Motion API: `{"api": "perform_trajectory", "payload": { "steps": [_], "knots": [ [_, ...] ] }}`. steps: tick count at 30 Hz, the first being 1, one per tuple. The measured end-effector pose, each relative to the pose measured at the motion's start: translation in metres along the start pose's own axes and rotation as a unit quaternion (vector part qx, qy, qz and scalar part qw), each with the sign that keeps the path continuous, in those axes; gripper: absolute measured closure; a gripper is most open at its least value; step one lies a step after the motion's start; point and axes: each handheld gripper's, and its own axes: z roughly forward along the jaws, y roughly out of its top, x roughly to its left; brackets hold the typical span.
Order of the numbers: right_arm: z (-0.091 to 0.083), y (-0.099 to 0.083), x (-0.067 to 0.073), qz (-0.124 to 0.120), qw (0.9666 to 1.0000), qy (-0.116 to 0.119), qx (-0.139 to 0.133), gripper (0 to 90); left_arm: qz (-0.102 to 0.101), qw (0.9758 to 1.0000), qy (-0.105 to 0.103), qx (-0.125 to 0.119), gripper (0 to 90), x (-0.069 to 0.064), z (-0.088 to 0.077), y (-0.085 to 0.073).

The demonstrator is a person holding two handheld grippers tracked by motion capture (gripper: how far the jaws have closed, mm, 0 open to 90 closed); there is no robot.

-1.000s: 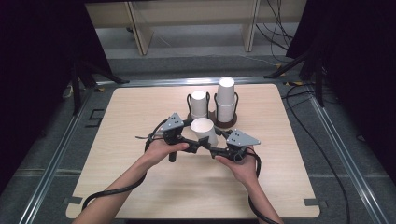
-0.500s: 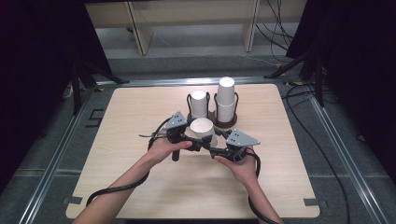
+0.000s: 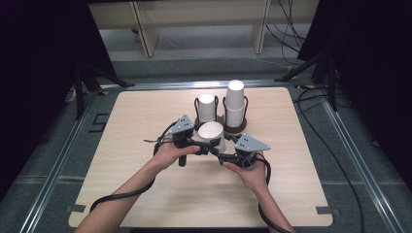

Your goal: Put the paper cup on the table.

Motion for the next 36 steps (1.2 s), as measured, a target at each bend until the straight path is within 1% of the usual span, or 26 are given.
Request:
{"api": "perform_trajectory", "payload": {
  "steps": [1,2,3,5,6,7,8,9,12,13,14,15,18,19,20,22,24,26,28,29,30,31,33,34,35,36],
  "knots": [
    [0.001,0.000,0.001,0.004,1.0000,-0.005,-0.007,30.2,0.005,1.0000,0.000,-0.004,15.2,0.000,0.000,0.000],
    [0.000,0.000,0.003,0.024,0.9997,-0.003,0.001,29.6,0.010,0.9999,0.003,-0.002,15.8,-0.001,0.000,0.000],
    [0.001,0.000,0.002,0.012,0.9999,-0.006,-0.002,28.7,0.016,0.9999,0.003,0.000,16.6,-0.002,-0.001,0.000],
    [0.001,0.000,0.003,0.025,0.9997,0.005,0.007,27.5,0.025,0.9997,0.005,0.000,17.6,-0.004,-0.001,-0.001],
    [0.001,0.001,0.002,0.018,0.9998,-0.003,0.008,26.5,0.029,0.9996,0.006,0.000,17.7,-0.004,-0.001,-0.001],
    [0.001,0.001,0.003,0.024,0.9996,-0.001,0.011,25.5,0.031,0.9995,0.008,-0.001,17.8,-0.004,-0.001,-0.001],
    [0.001,0.001,0.002,0.013,0.9999,-0.006,0.008,24.4,0.034,0.9994,0.007,-0.007,18.0,-0.004,-0.001,-0.001],
    [-0.001,0.001,0.004,0.037,0.9991,-0.003,0.021,23.4,0.038,0.9992,0.012,0.000,18.1,-0.004,-0.003,-0.001],
    [-0.002,0.002,0.003,0.036,0.9989,-0.004,0.030,21.6,0.048,0.9987,0.018,-0.005,18.5,-0.004,-0.005,-0.001],
    [-0.001,0.001,0.003,0.033,0.9993,0.001,0.016,21.3,0.050,0.9985,0.021,-0.004,18.7,-0.004,-0.006,-0.001],
    [-0.002,0.001,0.003,0.035,0.9991,-0.002,0.022,21.2,0.049,0.9985,0.024,-0.007,18.8,-0.003,-0.007,-0.001],
    [-0.003,0.001,0.001,0.019,0.9996,-0.009,0.016,21.1,0.051,0.9983,0.024,-0.013,18.9,-0.003,-0.007,-0.001],
    [-0.007,0.002,0.003,0.030,0.9991,-0.004,0.029,20.8,0.063,0.9973,0.036,-0.010,19.2,-0.001,-0.012,-0.001],
    [-0.007,0.002,0.001,0.012,0.9997,-0.009,0.017,20.8,0.066,0.9970,0.038,-0.011,19.4,-0.001,-0.013,-0.002],
    [-0.009,0.002,0.004,0.035,0.9990,-0.005,0.029,20.8,0.070,0.9966,0.040,-0.015,19.4,0.001,-0.014,-0.002],
    [-0.011,0.001,0.001,0.017,0.9996,-0.009,0.019,20.6,0.071,0.9964,0.046,-0.011,19.5,0.002,-0.018,-0.002],
    [-0.014,0.001,0.002,0.041,0.9987,-0.003,0.030,20.6,0.073,0.9960,0.051,-0.010,19.6,0.004,-0.021,-0.003],
    [-0.018,0.000,0.001,0.040,0.9987,-0.014,0.029,21.2,0.072,0.9957,0.057,-0.012,19.9,0.006,-0.023,-0.003],
    [-0.022,0.000,-0.001,0.041,0.9984,-0.017,0.034,21.8,0.078,0.9948,0.065,-0.010,20.0,0.008,-0.027,-0.004],
    [-0.022,-0.001,-0.001,0.049,0.9984,-0.010,0.024,22.1,0.079,0.9945,0.068,-0.009,20.0,0.009,-0.029,-0.005],
    [-0.024,-0.001,-0.002,0.044,0.9984,-0.020,0.030,22.3,0.082,0.9941,0.071,-0.008,19.9,0.010,-0.030,-0.006],
    [-0.025,-0.002,-0.002,0.056,0.9980,-0.012,0.027,22.7,0.089,0.9928,0.079,-0.009,19.8,0.012,-0.032,-0.007],
    [-0.028,-0.003,-0.004,0.049,0.9984,-0.019,0.022,22.8,0.090,0.9920,0.088,-0.007,19.8,0.015,-0.036,-0.009],
    [-0.031,-0.003,-0.004,0.058,0.9975,-0.026,0.032,22.7,0.089,0.9917,0.092,-0.009,19.9,0.017,-0.038,-0.011],
    [-0.032,-0.005,-0.007,0.048,0.9983,-0.027,0.020,22.9,0.089,0.9916,0.094,-0.009,19.9,0.018,-0.038,-0.011],
    [-0.032,-0.005,-0.006,0.055,0.9979,-0.030,0.020,23.0,0.089,0.9913,0.097,-0.009,19.9,0.019,-0.040,-0.012]
  ]
}}
